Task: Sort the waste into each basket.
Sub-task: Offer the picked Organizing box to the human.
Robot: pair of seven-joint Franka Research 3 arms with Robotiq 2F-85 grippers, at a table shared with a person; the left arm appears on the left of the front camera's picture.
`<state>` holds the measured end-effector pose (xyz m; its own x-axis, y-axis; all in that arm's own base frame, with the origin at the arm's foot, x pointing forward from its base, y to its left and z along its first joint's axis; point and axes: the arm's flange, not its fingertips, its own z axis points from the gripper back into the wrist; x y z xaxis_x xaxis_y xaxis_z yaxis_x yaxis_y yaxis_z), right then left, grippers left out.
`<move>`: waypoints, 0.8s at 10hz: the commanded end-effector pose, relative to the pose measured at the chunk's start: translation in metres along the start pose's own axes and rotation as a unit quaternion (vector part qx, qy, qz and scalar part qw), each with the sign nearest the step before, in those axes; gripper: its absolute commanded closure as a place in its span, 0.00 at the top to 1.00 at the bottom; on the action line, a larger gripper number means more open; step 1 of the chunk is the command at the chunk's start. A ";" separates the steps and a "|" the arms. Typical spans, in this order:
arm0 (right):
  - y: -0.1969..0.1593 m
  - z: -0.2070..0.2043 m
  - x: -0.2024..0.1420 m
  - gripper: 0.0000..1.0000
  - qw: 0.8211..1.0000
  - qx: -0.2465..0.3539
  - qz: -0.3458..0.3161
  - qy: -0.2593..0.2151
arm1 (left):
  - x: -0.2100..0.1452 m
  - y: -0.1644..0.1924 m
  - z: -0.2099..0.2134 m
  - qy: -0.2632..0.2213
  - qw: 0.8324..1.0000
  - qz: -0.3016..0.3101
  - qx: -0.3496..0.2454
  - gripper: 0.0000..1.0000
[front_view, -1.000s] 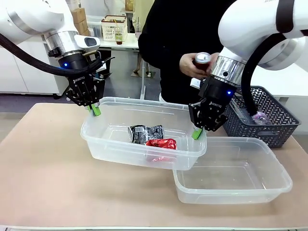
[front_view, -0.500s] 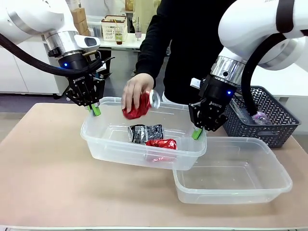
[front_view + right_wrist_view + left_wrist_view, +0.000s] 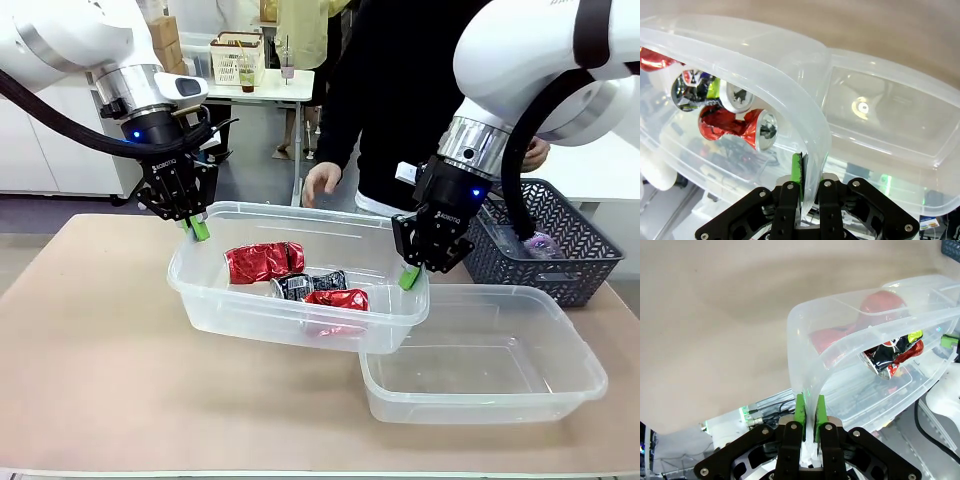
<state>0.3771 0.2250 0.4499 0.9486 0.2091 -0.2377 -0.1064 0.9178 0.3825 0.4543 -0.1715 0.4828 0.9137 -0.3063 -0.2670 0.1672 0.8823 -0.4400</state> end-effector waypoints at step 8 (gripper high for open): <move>0.022 0.077 0.051 0.05 0.999 -0.042 0.021 0.006 | 0.038 -0.025 0.046 -0.037 0.999 0.006 0.023 0.09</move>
<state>0.4196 0.2254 0.4884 0.9476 0.2316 -0.2199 -0.1547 0.9353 0.3181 0.4811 -0.1805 0.5103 0.9314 -0.2923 -0.2171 0.1823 0.8904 -0.4171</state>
